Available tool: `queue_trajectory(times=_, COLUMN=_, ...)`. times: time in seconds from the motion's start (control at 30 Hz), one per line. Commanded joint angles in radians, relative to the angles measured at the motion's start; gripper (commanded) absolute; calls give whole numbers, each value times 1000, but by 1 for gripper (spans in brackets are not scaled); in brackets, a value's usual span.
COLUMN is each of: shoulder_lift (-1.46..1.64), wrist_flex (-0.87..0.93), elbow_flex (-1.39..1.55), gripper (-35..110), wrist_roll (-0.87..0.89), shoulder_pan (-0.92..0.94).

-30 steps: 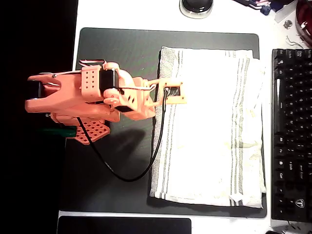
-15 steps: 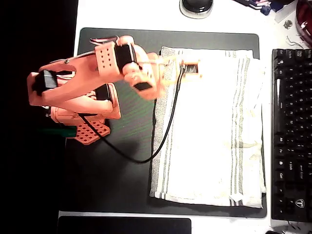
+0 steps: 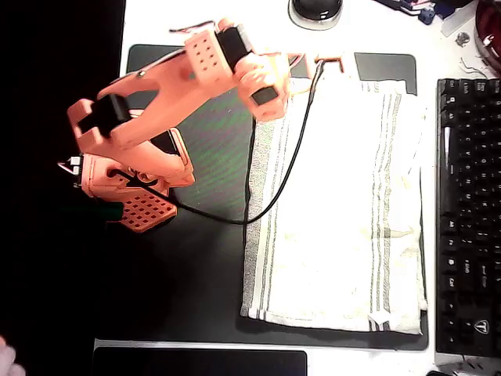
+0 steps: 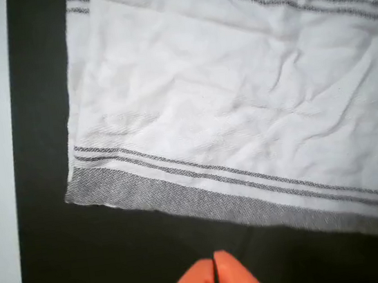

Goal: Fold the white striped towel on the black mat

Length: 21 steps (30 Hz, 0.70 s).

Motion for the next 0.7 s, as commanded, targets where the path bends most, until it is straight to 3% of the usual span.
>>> queue_trajectory(times=0.0, shoulder_lift=-55, wrist_flex=18, elbow_flex=-109, gripper=0, wrist_roll=14, shoulder_pan=-43)
queue_trajectory(times=0.67, shoulder_lift=-554, wrist_flex=15, elbow_flex=-508, gripper=0, wrist_roll=140, shoulder_pan=-178)
